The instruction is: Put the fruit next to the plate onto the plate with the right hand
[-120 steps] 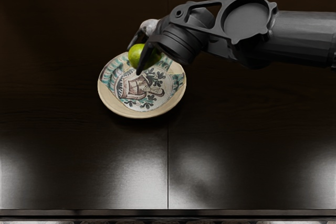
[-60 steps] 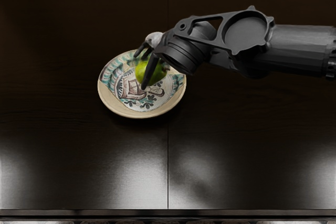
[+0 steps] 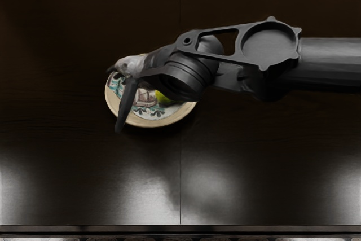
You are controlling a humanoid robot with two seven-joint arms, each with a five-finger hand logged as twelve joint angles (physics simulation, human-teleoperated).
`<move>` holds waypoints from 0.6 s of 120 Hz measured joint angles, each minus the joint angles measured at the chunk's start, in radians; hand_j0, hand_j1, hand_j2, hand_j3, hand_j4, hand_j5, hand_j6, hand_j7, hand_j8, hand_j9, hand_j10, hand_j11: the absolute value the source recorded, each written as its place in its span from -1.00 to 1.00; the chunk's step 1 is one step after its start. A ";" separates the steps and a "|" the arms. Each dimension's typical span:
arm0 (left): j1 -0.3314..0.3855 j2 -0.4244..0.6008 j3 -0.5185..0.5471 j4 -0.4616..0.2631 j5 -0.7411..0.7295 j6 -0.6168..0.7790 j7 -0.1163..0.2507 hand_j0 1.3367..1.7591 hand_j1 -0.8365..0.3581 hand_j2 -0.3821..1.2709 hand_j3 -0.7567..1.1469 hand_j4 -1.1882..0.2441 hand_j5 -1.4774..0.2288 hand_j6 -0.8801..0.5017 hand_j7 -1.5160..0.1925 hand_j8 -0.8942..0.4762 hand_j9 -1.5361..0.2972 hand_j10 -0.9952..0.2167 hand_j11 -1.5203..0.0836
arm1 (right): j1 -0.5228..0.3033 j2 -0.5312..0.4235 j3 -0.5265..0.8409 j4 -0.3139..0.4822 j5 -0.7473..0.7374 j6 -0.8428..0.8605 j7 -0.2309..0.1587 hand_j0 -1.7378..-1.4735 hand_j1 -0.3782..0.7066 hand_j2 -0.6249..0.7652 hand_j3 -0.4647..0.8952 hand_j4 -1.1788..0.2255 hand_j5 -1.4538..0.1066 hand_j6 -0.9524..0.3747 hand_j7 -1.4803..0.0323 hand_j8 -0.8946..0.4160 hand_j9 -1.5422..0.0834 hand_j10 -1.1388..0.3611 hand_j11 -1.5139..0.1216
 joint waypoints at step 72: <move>0.015 0.000 0.000 -0.001 0.000 0.000 0.000 0.52 0.97 -0.54 -0.21 0.65 0.72 0.26 0.76 0.29 0.66 0.63 0.88 | -0.764 -0.670 0.695 0.206 0.112 0.811 0.000 -0.40 -0.94 -0.10 -0.32 0.68 0.86 0.43 0.95 0.36 0.89 0.52 0.85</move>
